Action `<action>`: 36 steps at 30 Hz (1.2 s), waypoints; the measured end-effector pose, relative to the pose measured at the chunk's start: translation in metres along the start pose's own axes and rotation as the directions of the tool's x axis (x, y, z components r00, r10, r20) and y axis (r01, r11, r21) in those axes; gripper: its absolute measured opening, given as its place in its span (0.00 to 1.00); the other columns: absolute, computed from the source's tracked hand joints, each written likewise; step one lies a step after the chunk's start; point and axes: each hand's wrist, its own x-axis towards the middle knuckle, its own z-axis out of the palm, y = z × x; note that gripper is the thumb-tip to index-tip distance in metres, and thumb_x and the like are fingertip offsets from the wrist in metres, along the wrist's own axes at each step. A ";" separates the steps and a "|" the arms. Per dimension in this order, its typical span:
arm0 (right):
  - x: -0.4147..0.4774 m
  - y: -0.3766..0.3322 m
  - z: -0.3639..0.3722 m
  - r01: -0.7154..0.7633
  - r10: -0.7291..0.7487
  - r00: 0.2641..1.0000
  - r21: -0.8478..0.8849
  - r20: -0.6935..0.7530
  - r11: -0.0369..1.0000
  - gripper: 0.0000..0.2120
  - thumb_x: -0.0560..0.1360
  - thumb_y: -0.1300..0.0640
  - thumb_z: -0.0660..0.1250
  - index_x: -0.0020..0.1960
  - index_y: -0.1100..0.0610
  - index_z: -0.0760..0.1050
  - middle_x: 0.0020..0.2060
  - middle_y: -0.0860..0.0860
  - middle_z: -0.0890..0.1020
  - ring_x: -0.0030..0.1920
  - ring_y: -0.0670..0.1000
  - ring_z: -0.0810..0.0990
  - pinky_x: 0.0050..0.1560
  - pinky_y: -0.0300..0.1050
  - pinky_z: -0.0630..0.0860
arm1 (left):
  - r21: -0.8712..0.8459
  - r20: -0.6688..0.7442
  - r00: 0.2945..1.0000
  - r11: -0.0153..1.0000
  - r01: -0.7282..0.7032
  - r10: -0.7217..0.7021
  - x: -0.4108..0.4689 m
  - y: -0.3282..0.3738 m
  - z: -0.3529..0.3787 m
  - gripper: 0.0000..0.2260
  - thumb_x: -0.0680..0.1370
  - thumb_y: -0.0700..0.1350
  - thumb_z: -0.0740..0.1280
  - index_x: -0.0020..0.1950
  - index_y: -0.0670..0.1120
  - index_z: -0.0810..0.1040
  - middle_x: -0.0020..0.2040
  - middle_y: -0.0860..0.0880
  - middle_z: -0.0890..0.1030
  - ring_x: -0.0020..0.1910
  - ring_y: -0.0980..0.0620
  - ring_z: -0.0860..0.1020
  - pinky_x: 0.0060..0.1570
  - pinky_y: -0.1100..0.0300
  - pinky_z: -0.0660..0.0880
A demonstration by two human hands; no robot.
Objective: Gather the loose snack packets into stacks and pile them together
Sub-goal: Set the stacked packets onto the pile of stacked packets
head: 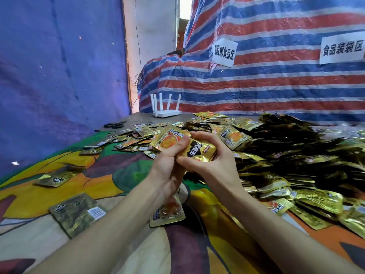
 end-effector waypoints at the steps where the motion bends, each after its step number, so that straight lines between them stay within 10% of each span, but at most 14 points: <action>1: 0.000 0.000 0.002 -0.014 0.014 1.000 0.002 0.004 1.000 0.26 0.62 0.63 0.84 0.54 0.45 0.81 0.52 0.45 0.84 0.55 0.47 0.84 0.59 0.50 0.80 | 0.008 -0.017 1.000 1.000 -0.006 0.006 0.000 0.000 -0.001 0.17 0.69 0.45 0.74 0.54 0.36 0.81 0.55 0.37 0.82 0.53 0.40 0.82 0.60 0.45 0.79; 7: 0.004 -0.002 -0.006 -0.089 0.093 0.994 -0.058 0.057 0.994 0.25 0.60 0.62 0.84 0.52 0.46 0.80 0.52 0.46 0.84 0.54 0.49 0.84 0.59 0.56 0.80 | 0.016 -0.039 0.990 0.990 0.138 -0.137 -0.002 0.000 -0.005 0.11 0.69 0.46 0.73 0.43 0.38 0.87 0.50 0.39 0.85 0.47 0.43 0.84 0.55 0.50 0.79; 12: 0.003 -0.001 -0.008 -0.096 0.108 0.992 -0.163 0.068 0.982 0.40 0.60 0.55 0.84 0.68 0.42 0.71 0.57 0.39 0.77 0.60 0.36 0.76 0.60 0.46 0.79 | -0.011 -0.093 0.979 0.983 0.181 -0.182 -0.004 0.001 -0.003 0.20 0.70 0.45 0.74 0.58 0.36 0.82 0.57 0.38 0.84 0.57 0.39 0.83 0.62 0.46 0.78; 15: 0.005 0.000 -0.006 -0.176 0.190 0.981 -0.209 0.048 0.962 0.58 0.61 0.52 0.85 0.79 0.41 0.52 0.59 0.34 0.68 0.63 0.34 0.70 0.64 0.44 0.75 | 0.058 -0.137 0.967 0.973 0.223 -0.213 -0.005 0.001 -0.003 0.16 0.73 0.49 0.74 0.55 0.39 0.82 0.47 0.40 0.85 0.40 0.43 0.85 0.32 0.51 0.83; 17: 0.003 0.001 -0.003 -0.171 0.186 0.982 -0.237 0.041 0.956 0.59 0.61 0.51 0.84 0.80 0.42 0.50 0.59 0.37 0.69 0.65 0.38 0.70 0.66 0.47 0.74 | 0.063 -0.157 0.964 0.972 0.228 -0.216 -0.006 0.002 -0.003 0.18 0.72 0.50 0.74 0.55 0.39 0.82 0.49 0.40 0.85 0.40 0.43 0.84 0.33 0.53 0.82; 20: -0.001 0.003 0.003 -0.204 0.204 0.979 -0.100 -0.005 0.974 0.58 0.60 0.60 0.85 0.78 0.41 0.55 0.61 0.45 0.73 0.65 0.43 0.74 0.64 0.48 0.77 | 0.002 -0.138 0.969 0.978 0.209 -0.207 -0.006 0.003 -0.004 0.23 0.67 0.48 0.75 0.58 0.37 0.83 0.59 0.39 0.83 0.59 0.39 0.82 0.65 0.47 0.76; 25: 0.004 -0.007 0.004 -0.413 0.403 0.904 0.545 0.145 0.730 0.47 0.58 0.68 0.74 0.74 0.48 0.65 0.49 0.59 0.84 0.40 0.54 0.86 0.43 0.50 0.83 | -0.117 -0.041 0.983 0.978 0.170 -0.176 -0.003 0.004 -0.005 0.17 0.71 0.45 0.73 0.53 0.35 0.85 0.56 0.38 0.84 0.55 0.38 0.83 0.62 0.44 0.77; 29: 0.013 -0.009 -0.012 -0.470 0.461 0.845 0.785 0.270 0.403 0.33 0.66 0.57 0.67 0.71 0.59 0.69 0.61 0.63 0.80 0.55 0.64 0.84 0.50 0.58 0.82 | -0.107 0.043 0.990 0.984 0.140 -0.136 -0.005 0.003 -0.002 0.09 0.68 0.44 0.72 0.41 0.40 0.88 0.50 0.40 0.86 0.45 0.42 0.86 0.44 0.47 0.84; 36: 0.023 -0.002 -0.020 -0.403 0.486 0.871 0.674 0.074 0.619 0.20 0.78 0.56 0.56 0.66 0.61 0.73 0.60 0.62 0.82 0.56 0.61 0.84 0.65 0.66 0.74 | -0.098 0.156 0.974 0.979 0.182 -0.165 -0.011 0.008 -0.002 0.12 0.72 0.49 0.70 0.43 0.42 0.88 0.46 0.41 0.86 0.41 0.42 0.86 0.36 0.50 0.82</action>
